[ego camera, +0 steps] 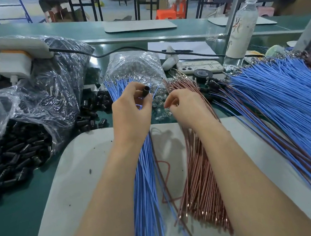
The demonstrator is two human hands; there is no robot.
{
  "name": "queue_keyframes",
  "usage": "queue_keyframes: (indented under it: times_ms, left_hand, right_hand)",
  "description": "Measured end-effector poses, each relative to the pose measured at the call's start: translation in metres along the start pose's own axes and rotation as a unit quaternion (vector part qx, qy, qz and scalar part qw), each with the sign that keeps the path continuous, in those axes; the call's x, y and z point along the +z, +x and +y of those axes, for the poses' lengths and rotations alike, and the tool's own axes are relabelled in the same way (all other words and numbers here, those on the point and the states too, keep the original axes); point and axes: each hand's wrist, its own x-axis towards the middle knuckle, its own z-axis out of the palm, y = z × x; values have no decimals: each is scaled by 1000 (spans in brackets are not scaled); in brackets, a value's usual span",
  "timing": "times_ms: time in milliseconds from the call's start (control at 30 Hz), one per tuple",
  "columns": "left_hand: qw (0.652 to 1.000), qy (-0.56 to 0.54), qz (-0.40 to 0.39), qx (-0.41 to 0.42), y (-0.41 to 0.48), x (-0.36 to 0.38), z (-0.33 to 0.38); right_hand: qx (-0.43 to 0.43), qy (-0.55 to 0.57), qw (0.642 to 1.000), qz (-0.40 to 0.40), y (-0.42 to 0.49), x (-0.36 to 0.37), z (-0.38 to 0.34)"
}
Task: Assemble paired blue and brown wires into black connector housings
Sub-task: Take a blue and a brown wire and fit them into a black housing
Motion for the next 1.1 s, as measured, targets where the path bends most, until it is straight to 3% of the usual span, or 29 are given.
queue_keyframes:
  times_ms: [267, 367, 533, 633, 700, 900, 1100]
  left_hand:
    - [1000, -4, -23, -4, 0, 1, -2]
    - [999, -14, -37, -9, 0, 2, -2]
    - [998, -35, -53, -5, -1, 3, -1]
    - [997, -47, -68, -8, -2, 5, -2]
    - [996, -49, -79, -12, -3, 5, -1]
    - [995, -39, -89, -11, -4, 5, -1]
    - [995, -37, -94, -1, -4, 7, -1]
  right_hand:
    - [27, -136, 990, 14, 13, 15, 4]
    - [37, -140, 989, 11, 15, 15, 5]
    - [-6, 73, 996, 47, 5, 0, 3]
    - [-41, 281, 958, 45, -12, -14, -3]
    - [-58, 355, 933, 27, -20, -19, -5]
    - [-73, 371, 925, 36, -30, -22, -10]
    - [-102, 282, 949, 94, -30, -20, -12]
